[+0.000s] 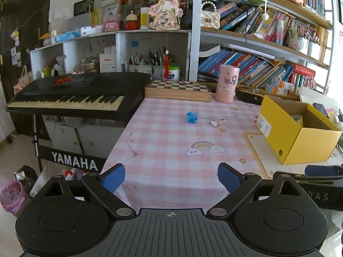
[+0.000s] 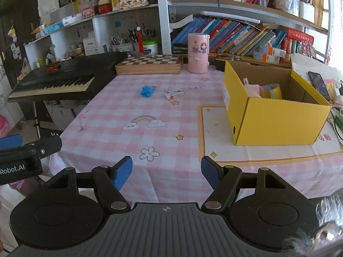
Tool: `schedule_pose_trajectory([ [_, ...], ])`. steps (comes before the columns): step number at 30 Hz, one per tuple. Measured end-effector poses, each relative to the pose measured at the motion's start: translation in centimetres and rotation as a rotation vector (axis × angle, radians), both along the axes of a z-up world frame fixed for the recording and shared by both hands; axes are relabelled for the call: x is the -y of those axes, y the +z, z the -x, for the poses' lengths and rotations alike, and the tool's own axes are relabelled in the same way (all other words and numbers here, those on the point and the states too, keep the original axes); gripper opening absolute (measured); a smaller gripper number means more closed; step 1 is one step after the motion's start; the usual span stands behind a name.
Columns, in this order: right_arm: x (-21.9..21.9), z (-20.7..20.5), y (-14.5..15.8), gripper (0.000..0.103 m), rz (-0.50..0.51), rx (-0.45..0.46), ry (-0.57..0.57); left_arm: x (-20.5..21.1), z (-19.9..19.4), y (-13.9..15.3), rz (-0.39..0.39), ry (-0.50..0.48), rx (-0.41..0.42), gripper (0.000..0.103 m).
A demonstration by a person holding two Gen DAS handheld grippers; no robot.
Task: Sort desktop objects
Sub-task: 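Move both tools toward the blue plush keychain and small white card box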
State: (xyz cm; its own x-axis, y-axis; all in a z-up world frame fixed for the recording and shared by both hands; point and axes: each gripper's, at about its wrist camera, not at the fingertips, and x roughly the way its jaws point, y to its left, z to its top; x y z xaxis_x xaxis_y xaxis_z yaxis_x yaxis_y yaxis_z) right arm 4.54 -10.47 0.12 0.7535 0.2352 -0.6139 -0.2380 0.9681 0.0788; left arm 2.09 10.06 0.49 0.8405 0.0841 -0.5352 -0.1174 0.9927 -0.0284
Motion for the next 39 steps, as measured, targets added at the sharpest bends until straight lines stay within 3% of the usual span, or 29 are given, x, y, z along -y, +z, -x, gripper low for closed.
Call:
schedule_pose_trajectory([
  [19,-0.7,-3.6,-1.2,0.070,0.012,-0.034,-0.010,0.5,-3.6,-1.0,0.002,-0.071,-0.025,0.095],
  [32,-0.2,-14.1,-2.2,0.070,-0.027,-0.080,-0.011,1.2,-13.0,-1.1,-0.011,-0.104,-0.042,0.095],
  [39,-0.7,-19.8,-2.9,0.070,-0.018,-0.108,0.034,0.7,-19.1,-2.0,0.007,-0.013,-0.105,0.095],
])
